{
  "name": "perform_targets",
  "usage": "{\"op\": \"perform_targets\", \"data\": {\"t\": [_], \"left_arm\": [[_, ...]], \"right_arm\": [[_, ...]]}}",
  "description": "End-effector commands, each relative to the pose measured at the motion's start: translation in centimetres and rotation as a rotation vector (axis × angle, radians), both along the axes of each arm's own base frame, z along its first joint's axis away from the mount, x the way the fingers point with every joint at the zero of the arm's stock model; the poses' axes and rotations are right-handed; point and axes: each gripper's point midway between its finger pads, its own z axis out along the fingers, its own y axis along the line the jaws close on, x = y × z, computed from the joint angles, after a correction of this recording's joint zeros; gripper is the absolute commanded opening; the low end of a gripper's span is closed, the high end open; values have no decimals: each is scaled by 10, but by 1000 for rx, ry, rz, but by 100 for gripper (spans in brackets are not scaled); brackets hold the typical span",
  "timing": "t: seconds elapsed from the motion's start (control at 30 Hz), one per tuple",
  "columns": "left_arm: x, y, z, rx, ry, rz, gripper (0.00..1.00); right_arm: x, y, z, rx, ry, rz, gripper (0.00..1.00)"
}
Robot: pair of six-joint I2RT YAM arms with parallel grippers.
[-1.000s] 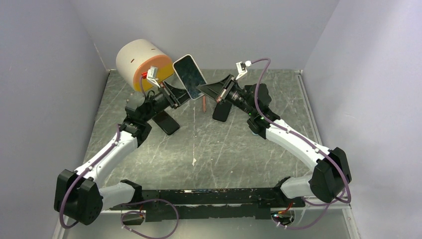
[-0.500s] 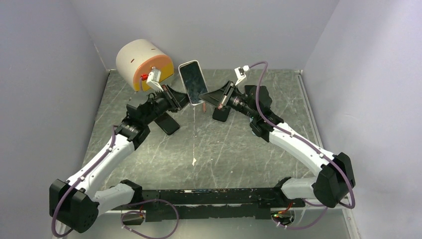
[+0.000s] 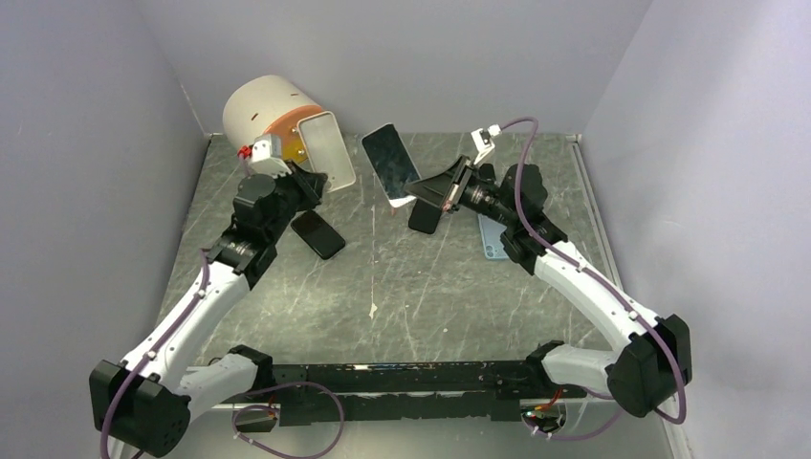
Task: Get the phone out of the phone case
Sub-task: Remove the phone case from the phone, then place the phone at the center of the board.
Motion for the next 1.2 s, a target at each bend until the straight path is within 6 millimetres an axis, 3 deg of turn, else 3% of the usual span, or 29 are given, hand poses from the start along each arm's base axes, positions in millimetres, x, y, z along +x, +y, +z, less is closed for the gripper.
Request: {"op": "perform_targets", "data": {"t": [0.0,0.2,0.53,0.63,0.77,0.87,1.0,1.17], "left_arm": [[-11,16,1,34,13,46,2],[-36,20,-33,-9,127,-24,3],[-71,8,-79,-72,250,-170,2],[-76,4,-95,-83,277,-192,3],[-77,2,-115,-87,297,-209,2],[-76,-1,-128,-90,307,-220,2],[-75,0,-134,-97,316,-209,2],[-75,0,-135,-93,318,-209,3]], "right_arm": [[19,-33,21,-17,-113,-74,0],[57,-97,-25,-181,-78,-218,0],[129,-247,-112,-446,57,-528,0],[148,-280,-140,-465,126,-560,0],[169,-310,-173,-496,216,-568,0],[186,-321,-204,-540,252,-549,0],[210,-330,-233,-531,282,-520,0],[233,-332,-251,-475,301,-500,0]]}}
